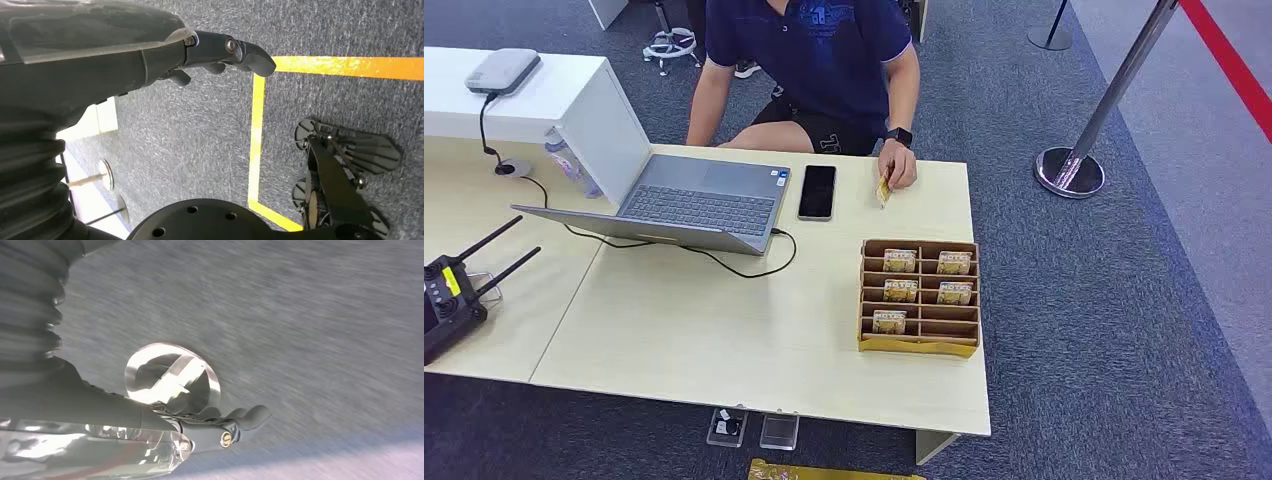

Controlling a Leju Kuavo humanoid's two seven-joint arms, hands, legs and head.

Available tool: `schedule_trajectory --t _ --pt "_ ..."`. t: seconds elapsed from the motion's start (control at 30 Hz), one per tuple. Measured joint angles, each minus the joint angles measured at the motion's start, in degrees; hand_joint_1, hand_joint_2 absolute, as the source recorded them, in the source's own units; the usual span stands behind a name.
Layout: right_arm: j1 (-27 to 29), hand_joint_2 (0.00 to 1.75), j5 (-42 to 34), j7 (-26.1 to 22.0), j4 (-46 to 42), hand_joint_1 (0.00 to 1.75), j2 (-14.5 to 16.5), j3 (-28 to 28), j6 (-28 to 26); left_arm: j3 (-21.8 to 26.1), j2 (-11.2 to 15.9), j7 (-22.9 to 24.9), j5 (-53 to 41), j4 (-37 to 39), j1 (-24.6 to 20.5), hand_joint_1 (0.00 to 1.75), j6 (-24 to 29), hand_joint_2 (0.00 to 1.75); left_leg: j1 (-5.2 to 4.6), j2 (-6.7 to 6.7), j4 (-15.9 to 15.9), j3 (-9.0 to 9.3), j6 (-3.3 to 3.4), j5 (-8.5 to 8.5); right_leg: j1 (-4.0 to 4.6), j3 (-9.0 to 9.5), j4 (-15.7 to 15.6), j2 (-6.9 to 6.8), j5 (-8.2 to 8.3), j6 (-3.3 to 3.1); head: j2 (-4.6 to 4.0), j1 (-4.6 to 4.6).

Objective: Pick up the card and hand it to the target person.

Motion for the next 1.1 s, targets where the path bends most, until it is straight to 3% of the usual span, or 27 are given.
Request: schedule_trajectory --t 0.2,0.5,0.77,1.1 --pt "-0.23 1.75 -3.54 1.09 -14.78 0.0 1.34 5.43 -0.54 1.31 -0.24 0.15 0.66 0.0 0.0 0.0 0.67 1.75 0.0 0.01 -0.01 0.01 0.0 0.01 0.01 0.0 0.02 0.02 0.0 0.0 0.0 -0.03" --pt "1.58 1.75 -7.33 2.49 -39.69 0.0 2.08 25.11 -5.26 3.32 -0.59 -0.89 1.12 0.0 0.16 0.0 0.73 1.75 0.0 0.02 0.0 0.02 0.01 0.03 0.01 -0.02 0.02 0.02 0.01 0.0 0.0 0.01" --pt "2.42 1.75 0.36 5.13 -54.19 0.0 2.11 39.34 -4.76 4.2 -0.61 -1.5 1.17 0.0 0.25 0.0 0.38 1.75 0.0 0.01 -0.01 0.0 0.02 0.04 0.02 -0.01 0.03 0.01 0.01 0.0 0.0 -0.01" --pt "-0.78 1.75 11.27 8.6 -62.32 0.0 3.95 54.27 -3.12 5.06 -0.62 -1.63 1.18 0.0 0.19 0.0 -0.05 1.75 0.01 0.02 -0.01 0.0 0.02 0.05 0.02 -0.01 0.06 0.02 0.01 -0.01 0.0 -0.03"
